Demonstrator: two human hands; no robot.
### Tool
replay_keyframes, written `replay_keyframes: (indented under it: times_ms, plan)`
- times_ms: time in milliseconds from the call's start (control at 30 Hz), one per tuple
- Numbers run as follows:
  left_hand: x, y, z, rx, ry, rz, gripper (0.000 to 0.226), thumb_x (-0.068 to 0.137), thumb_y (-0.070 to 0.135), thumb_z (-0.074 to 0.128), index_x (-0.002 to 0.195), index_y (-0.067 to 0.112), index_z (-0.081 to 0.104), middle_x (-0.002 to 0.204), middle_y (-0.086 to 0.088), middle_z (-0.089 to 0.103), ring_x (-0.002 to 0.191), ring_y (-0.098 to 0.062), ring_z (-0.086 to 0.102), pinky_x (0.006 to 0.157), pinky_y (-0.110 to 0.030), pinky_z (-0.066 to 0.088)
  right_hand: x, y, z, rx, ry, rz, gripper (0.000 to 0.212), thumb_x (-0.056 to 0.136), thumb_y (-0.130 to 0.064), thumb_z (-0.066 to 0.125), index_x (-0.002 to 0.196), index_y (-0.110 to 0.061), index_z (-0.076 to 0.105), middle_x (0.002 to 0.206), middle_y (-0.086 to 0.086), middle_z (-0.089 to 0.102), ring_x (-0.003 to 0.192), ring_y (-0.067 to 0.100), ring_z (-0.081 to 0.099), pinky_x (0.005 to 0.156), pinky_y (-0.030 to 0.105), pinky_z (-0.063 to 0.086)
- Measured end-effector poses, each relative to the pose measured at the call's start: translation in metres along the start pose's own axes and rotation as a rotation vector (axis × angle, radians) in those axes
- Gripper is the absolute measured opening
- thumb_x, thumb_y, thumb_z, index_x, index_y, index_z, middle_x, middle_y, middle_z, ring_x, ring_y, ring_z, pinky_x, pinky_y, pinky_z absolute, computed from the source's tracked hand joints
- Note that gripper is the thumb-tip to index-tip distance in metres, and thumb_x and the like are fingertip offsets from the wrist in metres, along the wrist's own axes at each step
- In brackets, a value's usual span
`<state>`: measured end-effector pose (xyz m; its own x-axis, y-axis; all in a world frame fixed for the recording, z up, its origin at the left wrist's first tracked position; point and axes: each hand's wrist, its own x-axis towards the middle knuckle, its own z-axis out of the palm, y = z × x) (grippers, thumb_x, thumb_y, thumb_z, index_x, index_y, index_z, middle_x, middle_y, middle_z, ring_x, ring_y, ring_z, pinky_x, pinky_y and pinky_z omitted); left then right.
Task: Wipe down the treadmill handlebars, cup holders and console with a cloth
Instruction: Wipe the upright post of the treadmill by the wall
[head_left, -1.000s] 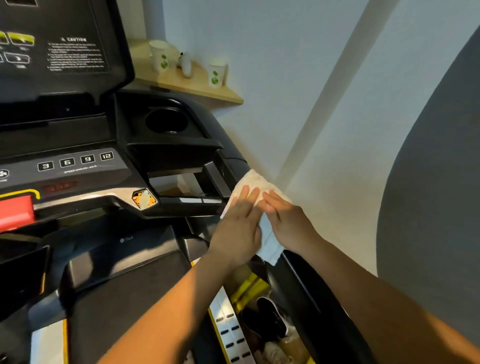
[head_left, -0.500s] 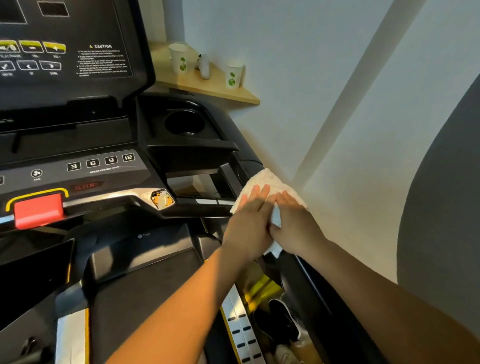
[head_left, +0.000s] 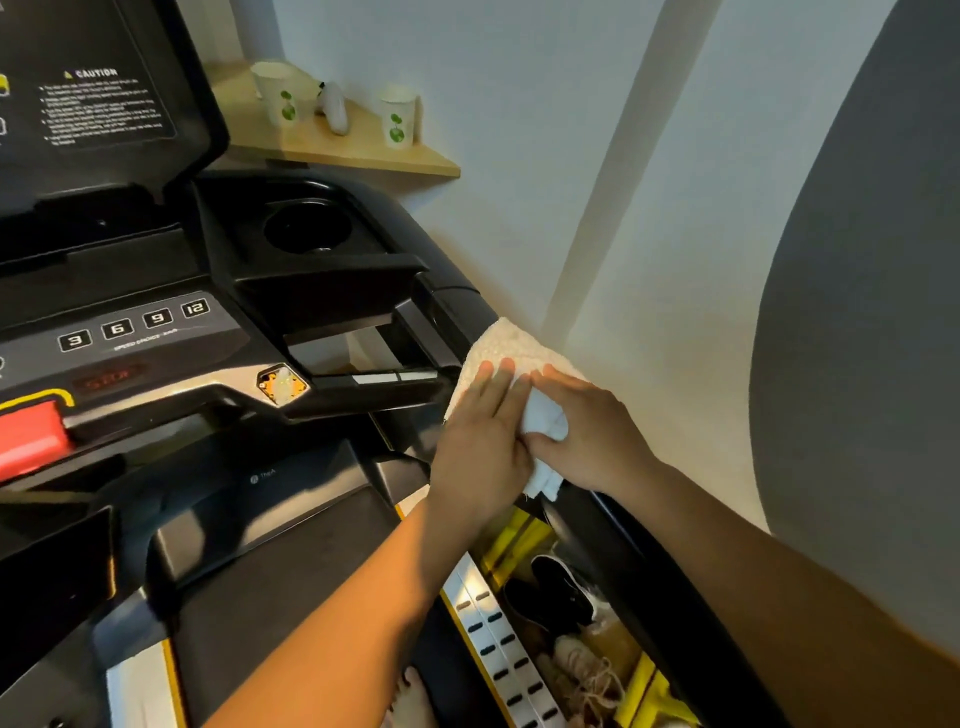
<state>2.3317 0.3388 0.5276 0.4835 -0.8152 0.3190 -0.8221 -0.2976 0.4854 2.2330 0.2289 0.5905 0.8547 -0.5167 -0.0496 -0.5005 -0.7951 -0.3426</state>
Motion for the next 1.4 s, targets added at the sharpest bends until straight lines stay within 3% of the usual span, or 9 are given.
replay_keyframes:
  times_ms: [133,300,500,733,833,933,1133,1267,1400]
  plan:
    - [-0.013,0.024,-0.006,0.119,0.025,0.055,0.058,0.085,0.031,0.043,0.139,0.014,0.053,0.145,-0.008,0.050,0.135,-0.026,0.042,0.116,-0.037,0.032,-0.018,0.015,-0.003,0.065,-0.025,-0.014,0.075,0.083,-0.040,0.069,0.148,-0.025,0.036,0.155,-0.007,0.034,0.140,0.015,0.035,0.110,0.027,0.029]
    - [-0.030,0.056,0.003,-0.057,-0.123,-0.157,0.071,0.091,0.020,0.058,0.154,0.016,0.027,0.162,-0.006,0.015,0.146,-0.029,0.011,0.119,-0.038,0.017,-0.041,0.032,-0.004,0.130,-0.124,-0.005,0.083,0.081,-0.036,0.070,0.151,-0.030,0.025,0.157,-0.011,0.021,0.143,0.012,0.020,0.117,0.032,0.024]
    - [-0.062,0.111,0.021,-0.166,-0.050,-0.281,0.069,0.089,0.007,0.048,0.154,0.015,0.028,0.161,-0.006,0.016,0.141,-0.024,0.014,0.115,-0.033,0.020,-0.082,0.065,-0.005,0.256,-0.111,-0.123,0.081,0.078,-0.034,0.072,0.149,-0.023,0.034,0.157,-0.008,0.026,0.143,0.013,0.023,0.116,0.029,0.026]
    - [-0.110,0.163,0.044,-0.183,-0.007,-0.330,0.068,0.089,0.003,0.051,0.152,0.019,0.030,0.157,-0.003,0.022,0.141,-0.012,0.019,0.109,-0.010,0.010,-0.132,0.102,0.001,0.324,-0.166,-0.213,0.079,0.080,-0.034,0.067,0.149,-0.030,0.029,0.158,-0.016,0.016,0.144,0.008,0.015,0.117,0.028,0.022]
    - [-0.118,0.168,0.041,-0.102,-0.011,-0.314,0.053,0.095,0.017,0.045,0.148,0.018,0.041,0.151,-0.006,0.034,0.137,-0.019,0.036,0.111,-0.026,0.033,-0.137,0.115,-0.005,0.360,-0.192,-0.254,0.066,0.085,-0.025,0.064,0.145,-0.030,0.039,0.157,-0.018,0.022,0.142,0.004,0.021,0.109,0.016,0.021]
    - [-0.108,0.163,0.026,0.156,-0.036,-0.184,0.050,0.096,0.037,0.036,0.139,0.019,0.053,0.140,-0.004,0.047,0.124,-0.022,0.045,0.093,-0.040,0.051,-0.125,0.126,-0.016,0.402,-0.233,-0.262,0.055,0.084,-0.012,0.063,0.135,-0.032,0.053,0.151,-0.020,0.035,0.135,0.002,0.037,0.096,0.005,0.028]
    - [-0.080,0.130,0.029,0.159,-0.181,-0.024,0.056,0.104,0.048,0.030,0.155,0.024,0.026,0.163,0.004,0.013,0.151,-0.014,-0.006,0.123,-0.039,0.001,-0.096,0.125,-0.019,0.328,-0.235,-0.207,0.051,0.090,-0.003,0.053,0.123,-0.042,0.052,0.126,-0.008,0.059,0.092,0.007,0.056,0.068,0.012,0.046]
    - [-0.062,0.106,0.040,0.139,-0.120,-0.046,0.062,0.104,0.047,0.021,0.156,0.015,0.020,0.164,-0.004,0.012,0.152,-0.020,-0.005,0.122,-0.050,0.009,-0.067,0.099,-0.014,0.274,-0.215,-0.152,0.034,0.097,-0.010,0.043,0.117,-0.037,0.048,0.111,0.000,0.061,0.090,0.015,0.060,0.081,0.036,0.055]
    - [-0.034,0.067,0.034,0.096,-0.050,-0.114,0.063,0.103,0.045,0.014,0.156,0.011,0.017,0.165,-0.004,0.009,0.151,-0.018,-0.006,0.122,-0.051,0.008,-0.034,0.057,-0.004,0.311,-0.167,-0.178,0.049,0.100,-0.007,0.035,0.148,-0.012,0.029,0.151,0.009,0.035,0.137,0.024,0.036,0.109,0.026,0.028]
